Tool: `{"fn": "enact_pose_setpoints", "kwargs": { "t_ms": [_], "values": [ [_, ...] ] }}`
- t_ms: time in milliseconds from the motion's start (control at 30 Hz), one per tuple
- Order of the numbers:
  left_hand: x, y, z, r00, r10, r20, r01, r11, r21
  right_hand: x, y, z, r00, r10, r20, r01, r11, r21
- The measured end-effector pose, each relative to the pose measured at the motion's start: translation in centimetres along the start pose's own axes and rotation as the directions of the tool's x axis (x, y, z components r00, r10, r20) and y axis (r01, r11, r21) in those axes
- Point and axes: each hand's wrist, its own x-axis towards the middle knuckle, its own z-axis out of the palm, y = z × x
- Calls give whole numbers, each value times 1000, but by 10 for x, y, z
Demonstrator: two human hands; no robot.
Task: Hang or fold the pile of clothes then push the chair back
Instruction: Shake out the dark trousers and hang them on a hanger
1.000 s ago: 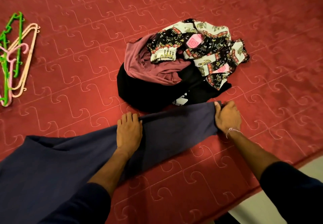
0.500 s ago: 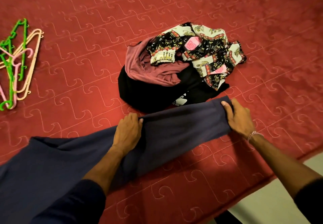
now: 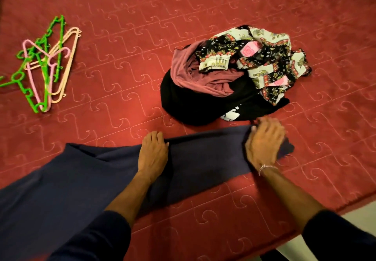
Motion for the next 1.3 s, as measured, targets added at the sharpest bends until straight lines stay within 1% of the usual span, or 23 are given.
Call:
{"fn": "enact_pose_setpoints", "kwargs": {
  "t_ms": [67,100,167,233,333,400,500,567,633,700,733,800,833,867,900,933,967,1000,1033,1067,1100,1200,1300],
  "values": [
    [-10,-23,-7,998,-66,-7,66,998,-22,-17,-44,-2,975,-221,13,213,952,222],
    [-15,-32,-9,996,-94,-2,94,995,-34,-26,-64,-1,950,-309,45,280,907,315],
    [-27,-54,-14,990,-140,-2,140,989,-50,-46,-111,2,892,-440,108,351,822,449],
    [-39,-76,-18,987,-162,-18,161,985,-59,-64,-155,8,829,-538,152,391,752,530],
    [-61,-112,-14,988,-148,-36,149,989,20,-88,-212,16,757,-627,182,428,686,588],
    [-76,-139,-11,985,-170,-41,172,984,45,-100,-250,19,714,-670,203,442,656,611],
    [-100,-176,-8,957,-275,-91,275,961,-8,-114,-310,20,639,-732,237,447,604,661],
    [-116,-201,-5,942,-320,-97,316,947,-54,-123,-351,20,603,-760,242,462,581,671],
    [-129,-225,2,937,-340,-86,333,939,-82,-129,-389,24,581,-745,326,382,604,699],
    [-140,-248,8,928,-369,-49,359,923,-139,-132,-426,27,563,-693,451,227,654,722],
    [-143,-257,9,926,-376,-28,367,916,-163,-132,-443,27,552,-651,521,162,697,699],
    [-147,-272,11,928,-373,2,367,911,-187,-131,-472,23,490,-577,654,82,777,624],
    [-149,-279,11,929,-370,13,364,909,-201,-130,-485,21,450,-530,718,24,811,584],
    [-150,-284,12,929,-370,18,364,904,-222,-128,-498,23,403,-478,780,-74,833,549],
    [-152,-289,12,928,-372,20,365,899,-242,-124,-509,24,342,-400,850,-219,846,486],
    [-153,-292,12,927,-374,23,367,894,-256,-121,-518,24,260,-327,909,-364,838,406],
    [-155,-296,13,926,-377,24,370,890,-265,-117,-528,27,170,-276,946,-464,825,323],
    [-156,-299,15,925,-379,25,371,889,-269,-113,-536,31,120,-253,960,-528,803,277],
    [-157,-302,16,923,-383,27,375,887,-270,-109,-543,33,105,-236,966,-560,789,254],
    [-158,-304,17,921,-387,36,382,884,-270,-106,-549,36,111,-234,966,-580,774,255],
    [-159,-305,18,921,-386,47,384,884,-266,-104,-553,39,126,-224,966,-584,771,254],
    [-165,-310,22,927,-367,83,375,892,-250,-99,-559,46,218,-216,952,-567,766,304],
    [-168,-313,24,921,-373,110,389,890,-239,-93,-556,49,236,-266,935,-512,783,352]
  ]
}}
